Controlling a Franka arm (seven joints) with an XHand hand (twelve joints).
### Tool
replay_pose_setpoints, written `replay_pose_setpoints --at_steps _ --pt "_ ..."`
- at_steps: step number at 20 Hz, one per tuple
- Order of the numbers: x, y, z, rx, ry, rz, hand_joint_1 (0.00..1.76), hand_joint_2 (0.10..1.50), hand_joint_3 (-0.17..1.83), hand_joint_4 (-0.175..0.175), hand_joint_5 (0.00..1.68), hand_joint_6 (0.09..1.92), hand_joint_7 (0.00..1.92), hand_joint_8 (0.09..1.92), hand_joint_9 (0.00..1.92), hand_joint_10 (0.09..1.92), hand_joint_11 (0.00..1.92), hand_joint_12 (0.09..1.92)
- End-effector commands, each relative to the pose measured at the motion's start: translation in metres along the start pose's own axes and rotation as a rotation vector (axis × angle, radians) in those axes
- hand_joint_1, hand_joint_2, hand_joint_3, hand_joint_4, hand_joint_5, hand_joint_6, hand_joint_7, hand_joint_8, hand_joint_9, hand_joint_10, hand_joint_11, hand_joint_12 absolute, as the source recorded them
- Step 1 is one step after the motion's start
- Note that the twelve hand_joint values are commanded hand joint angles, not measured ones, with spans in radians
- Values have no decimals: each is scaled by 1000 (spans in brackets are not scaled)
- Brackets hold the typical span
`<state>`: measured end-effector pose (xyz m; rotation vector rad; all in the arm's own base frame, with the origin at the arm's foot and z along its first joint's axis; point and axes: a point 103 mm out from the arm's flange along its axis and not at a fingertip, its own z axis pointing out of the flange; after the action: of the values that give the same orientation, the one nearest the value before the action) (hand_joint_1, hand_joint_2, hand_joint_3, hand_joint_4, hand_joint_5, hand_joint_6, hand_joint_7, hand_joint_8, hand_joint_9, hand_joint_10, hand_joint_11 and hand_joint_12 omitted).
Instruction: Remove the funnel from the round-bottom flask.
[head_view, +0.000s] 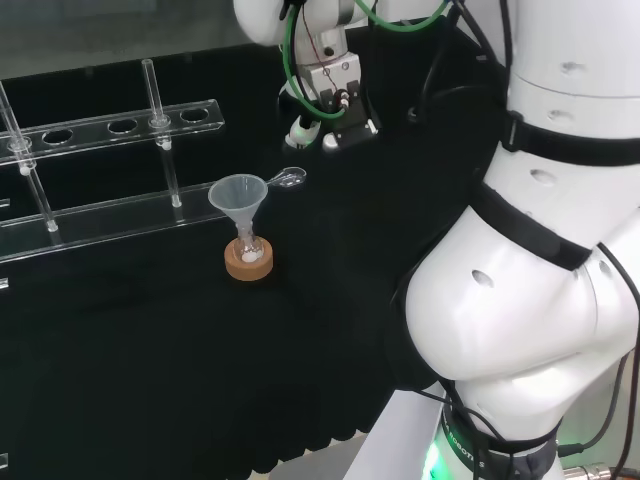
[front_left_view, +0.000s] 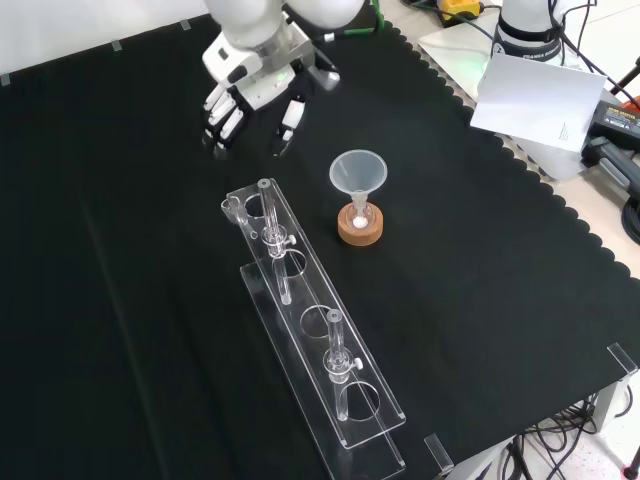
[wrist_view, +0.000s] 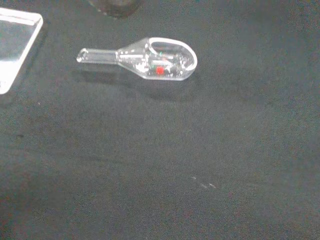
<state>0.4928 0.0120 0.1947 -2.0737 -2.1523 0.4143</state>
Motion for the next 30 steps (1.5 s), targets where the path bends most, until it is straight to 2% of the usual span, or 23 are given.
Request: replay_pose_setpoints --at_steps 1,8,19,26,30 --pt "8 -32 -20 -41 -11 30 886 967 -175 -13 421 281 198 671 450 639 321 1316" --pt "19 -62 -36 -68 -23 41 887 966 -175 -14 424 274 205 669 462 639 325 1315" --pt "62 -120 -52 -33 -47 16 850 950 -175 -17 387 209 251 661 487 621 322 1320" --pt "85 -138 -57 7 -56 4 811 943 -175 -16 349 164 253 652 493 612 321 1322" --pt "97 -143 -57 71 -62 -15 762 938 -175 -5 323 109 208 650 449 623 293 1335"
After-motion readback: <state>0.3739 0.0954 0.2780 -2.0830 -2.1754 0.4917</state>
